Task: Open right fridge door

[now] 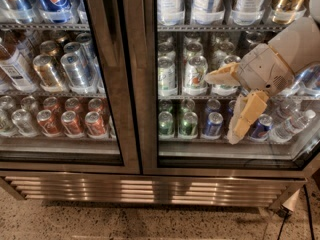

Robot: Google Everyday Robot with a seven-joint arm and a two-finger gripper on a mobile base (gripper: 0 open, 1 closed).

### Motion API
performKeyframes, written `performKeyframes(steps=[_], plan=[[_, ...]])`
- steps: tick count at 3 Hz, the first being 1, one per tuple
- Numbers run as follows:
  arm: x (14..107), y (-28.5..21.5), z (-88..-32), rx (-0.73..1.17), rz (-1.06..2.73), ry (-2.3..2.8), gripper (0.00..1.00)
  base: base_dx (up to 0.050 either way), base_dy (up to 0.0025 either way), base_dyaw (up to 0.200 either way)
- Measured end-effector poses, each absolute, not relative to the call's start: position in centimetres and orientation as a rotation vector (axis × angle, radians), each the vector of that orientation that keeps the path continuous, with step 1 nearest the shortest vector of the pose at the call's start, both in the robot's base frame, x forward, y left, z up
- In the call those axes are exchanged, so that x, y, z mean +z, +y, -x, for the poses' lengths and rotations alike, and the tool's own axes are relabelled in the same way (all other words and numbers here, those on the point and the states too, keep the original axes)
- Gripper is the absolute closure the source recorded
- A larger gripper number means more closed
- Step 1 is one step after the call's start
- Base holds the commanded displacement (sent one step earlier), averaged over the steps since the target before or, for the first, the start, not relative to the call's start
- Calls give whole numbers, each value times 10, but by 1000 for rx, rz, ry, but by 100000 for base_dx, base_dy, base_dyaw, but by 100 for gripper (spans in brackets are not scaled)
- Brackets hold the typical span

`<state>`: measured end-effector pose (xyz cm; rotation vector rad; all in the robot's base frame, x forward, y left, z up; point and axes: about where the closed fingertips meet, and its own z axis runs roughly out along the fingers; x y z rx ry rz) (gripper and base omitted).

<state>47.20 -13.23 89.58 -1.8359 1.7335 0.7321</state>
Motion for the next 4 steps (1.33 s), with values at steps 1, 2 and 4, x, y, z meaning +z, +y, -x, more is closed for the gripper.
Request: performKeyframes(steps=[1, 2, 4], plan=[[897, -133, -475, 719, 1823, 1752, 0, 0, 0, 0], [897, -133, -475, 719, 1823, 1752, 0, 0, 0, 0], [870, -154, -413, 823, 1659, 1653, 0, 0, 0, 0]])
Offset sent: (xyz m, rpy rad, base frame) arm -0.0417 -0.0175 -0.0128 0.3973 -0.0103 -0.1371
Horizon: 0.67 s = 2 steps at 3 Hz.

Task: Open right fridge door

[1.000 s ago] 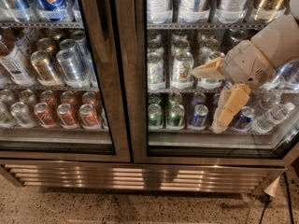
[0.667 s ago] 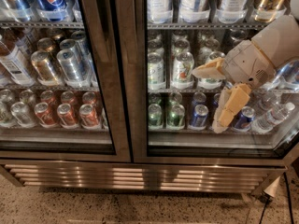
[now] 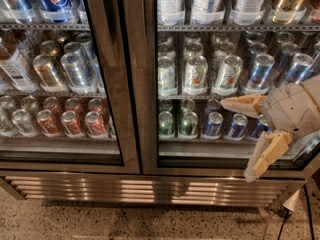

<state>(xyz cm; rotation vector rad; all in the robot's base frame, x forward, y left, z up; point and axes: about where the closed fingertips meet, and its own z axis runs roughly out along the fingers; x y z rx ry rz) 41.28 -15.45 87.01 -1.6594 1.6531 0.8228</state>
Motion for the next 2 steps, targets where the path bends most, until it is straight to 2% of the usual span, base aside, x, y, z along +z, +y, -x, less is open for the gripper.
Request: performKeyframes(steps=[1, 2], plan=[[870, -154, -413, 823, 1659, 1653, 0, 0, 0, 0], [873, -144, -413, 1009, 1627, 1494, 0, 0, 0, 0]])
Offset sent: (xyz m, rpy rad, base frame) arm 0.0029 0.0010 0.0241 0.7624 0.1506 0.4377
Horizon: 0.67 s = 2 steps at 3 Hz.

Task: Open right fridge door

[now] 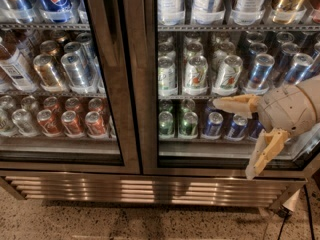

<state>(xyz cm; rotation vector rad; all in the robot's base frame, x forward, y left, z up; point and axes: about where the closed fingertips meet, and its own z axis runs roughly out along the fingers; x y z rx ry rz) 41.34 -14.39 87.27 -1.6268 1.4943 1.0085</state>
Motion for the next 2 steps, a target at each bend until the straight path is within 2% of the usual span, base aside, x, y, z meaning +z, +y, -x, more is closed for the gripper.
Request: performKeyframes(steps=[1, 2], plan=[[882, -137, -417, 1282, 1531, 1150, 0, 0, 0, 0], [875, -139, -424, 1342, 1466, 1112, 0, 0, 0, 0]])
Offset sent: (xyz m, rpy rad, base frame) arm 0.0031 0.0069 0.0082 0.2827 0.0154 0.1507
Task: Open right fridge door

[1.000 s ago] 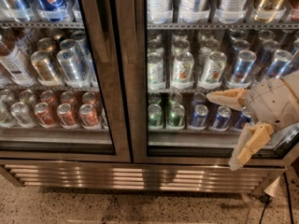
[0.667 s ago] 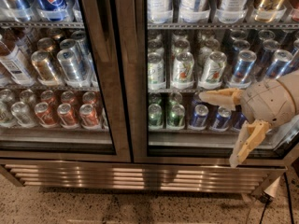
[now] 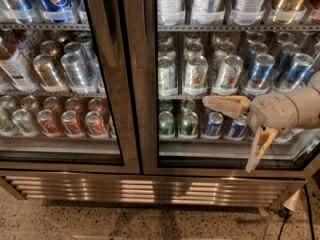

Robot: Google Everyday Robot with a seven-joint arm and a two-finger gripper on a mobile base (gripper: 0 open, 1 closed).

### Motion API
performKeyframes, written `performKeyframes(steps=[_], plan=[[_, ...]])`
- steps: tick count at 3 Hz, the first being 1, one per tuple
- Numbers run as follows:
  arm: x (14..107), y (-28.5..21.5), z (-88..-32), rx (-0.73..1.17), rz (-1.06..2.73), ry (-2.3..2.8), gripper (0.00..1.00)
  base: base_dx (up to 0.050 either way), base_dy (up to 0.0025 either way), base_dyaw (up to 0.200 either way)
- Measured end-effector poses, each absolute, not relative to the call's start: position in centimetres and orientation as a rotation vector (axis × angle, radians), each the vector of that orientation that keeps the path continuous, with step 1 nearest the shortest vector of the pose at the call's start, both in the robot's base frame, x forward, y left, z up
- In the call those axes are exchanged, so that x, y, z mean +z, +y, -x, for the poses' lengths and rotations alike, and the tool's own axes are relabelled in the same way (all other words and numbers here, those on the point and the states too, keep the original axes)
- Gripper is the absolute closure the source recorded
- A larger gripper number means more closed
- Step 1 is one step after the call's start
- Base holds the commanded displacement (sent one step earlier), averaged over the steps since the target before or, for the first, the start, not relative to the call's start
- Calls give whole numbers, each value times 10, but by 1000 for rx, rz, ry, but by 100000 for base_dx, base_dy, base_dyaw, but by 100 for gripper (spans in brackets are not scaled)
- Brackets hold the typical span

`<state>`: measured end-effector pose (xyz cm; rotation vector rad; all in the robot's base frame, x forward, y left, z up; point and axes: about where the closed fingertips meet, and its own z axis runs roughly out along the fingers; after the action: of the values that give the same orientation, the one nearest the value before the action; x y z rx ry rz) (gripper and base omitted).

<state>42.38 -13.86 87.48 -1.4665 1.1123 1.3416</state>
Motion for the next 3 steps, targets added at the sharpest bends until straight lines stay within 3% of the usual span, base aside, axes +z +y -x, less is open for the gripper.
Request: performKeyframes(steps=[2, 3], plan=[[892, -138, -419, 1062, 1329, 1173, 0, 0, 0, 0], [889, -141, -424, 1030, 1309, 1192, 0, 0, 0, 0]])
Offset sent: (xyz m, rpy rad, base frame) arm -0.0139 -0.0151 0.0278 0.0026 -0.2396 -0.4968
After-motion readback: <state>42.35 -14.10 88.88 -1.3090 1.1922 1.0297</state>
